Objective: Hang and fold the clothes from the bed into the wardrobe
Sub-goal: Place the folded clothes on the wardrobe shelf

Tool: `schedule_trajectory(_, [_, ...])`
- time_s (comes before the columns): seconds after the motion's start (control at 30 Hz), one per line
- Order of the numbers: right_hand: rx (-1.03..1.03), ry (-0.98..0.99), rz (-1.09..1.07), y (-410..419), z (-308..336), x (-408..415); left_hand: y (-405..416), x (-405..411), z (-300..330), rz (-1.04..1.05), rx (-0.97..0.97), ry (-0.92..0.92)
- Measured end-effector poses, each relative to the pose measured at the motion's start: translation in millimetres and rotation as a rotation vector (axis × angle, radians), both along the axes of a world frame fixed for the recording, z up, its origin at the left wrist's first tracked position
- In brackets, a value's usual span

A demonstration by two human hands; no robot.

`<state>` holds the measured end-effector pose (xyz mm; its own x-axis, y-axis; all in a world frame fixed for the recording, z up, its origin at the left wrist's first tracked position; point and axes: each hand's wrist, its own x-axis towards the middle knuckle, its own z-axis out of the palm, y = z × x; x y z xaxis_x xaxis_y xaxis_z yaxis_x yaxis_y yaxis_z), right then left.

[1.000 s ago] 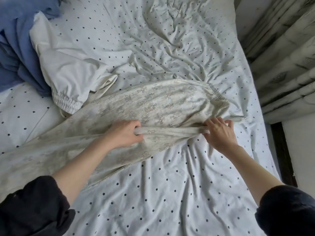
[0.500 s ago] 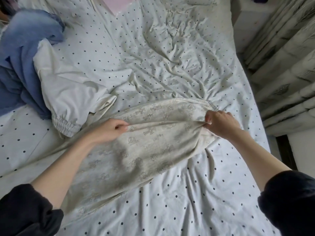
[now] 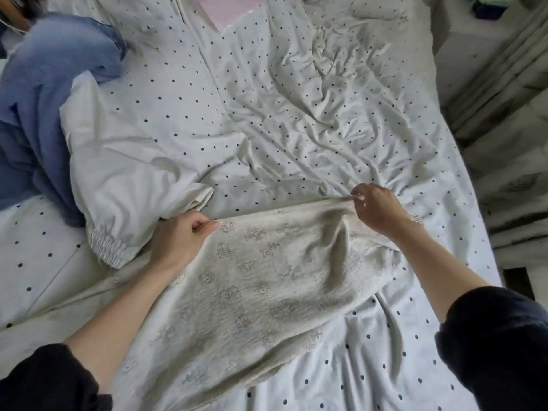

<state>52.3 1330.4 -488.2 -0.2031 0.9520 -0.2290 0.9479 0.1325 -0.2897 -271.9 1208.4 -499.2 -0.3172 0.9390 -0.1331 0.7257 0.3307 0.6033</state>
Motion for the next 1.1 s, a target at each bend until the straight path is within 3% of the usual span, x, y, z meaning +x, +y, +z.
schedule_trajectory(0.17, [0.15,-0.026,-0.069,18.9,-17.4,-14.3,-5.1,-2.4,-8.8,-0.076,0.182,0.048])
schedule_trajectory(0.33, [-0.138,-0.078,-0.154,11.3,-39.7,-24.3,-4.6,-1.0,-14.4,-0.096,0.154,0.248])
schedule_trajectory(0.43, [0.104,-0.012,-0.249,-8.5,-43.7,-14.3,-10.2,16.0,-14.4,-0.101,0.172,0.403])
schedule_trajectory(0.53, [0.287,0.019,-0.352,-28.0,-44.5,3.0,-12.5,41.9,-5.8,-0.203,0.192,0.42])
schedule_trajectory(0.63, [0.02,-0.054,-0.35,-34.0,-53.5,22.9,-12.0,63.6,-7.7,-0.438,-0.024,0.451])
schedule_trajectory(0.73, [-0.265,-0.102,-0.295,-27.6,-68.4,41.0,-8.9,75.3,-21.0,-0.524,-0.195,0.512])
schedule_trajectory(0.83, [-0.216,-0.053,-0.31,-26.5,-75.6,44.3,-3.4,74.6,-29.8,-0.506,-0.271,0.552])
schedule_trajectory(1.0, [0.137,0.297,-0.767,-72.0,-61.8,46.9,-4.3,76.4,-22.4,-0.5,-0.337,0.546])
schedule_trajectory(1.1, [0.078,0.515,-1.193,-97.5,-56.9,61.7,-20.1,90.8,-12.3,-0.511,-0.32,0.468])
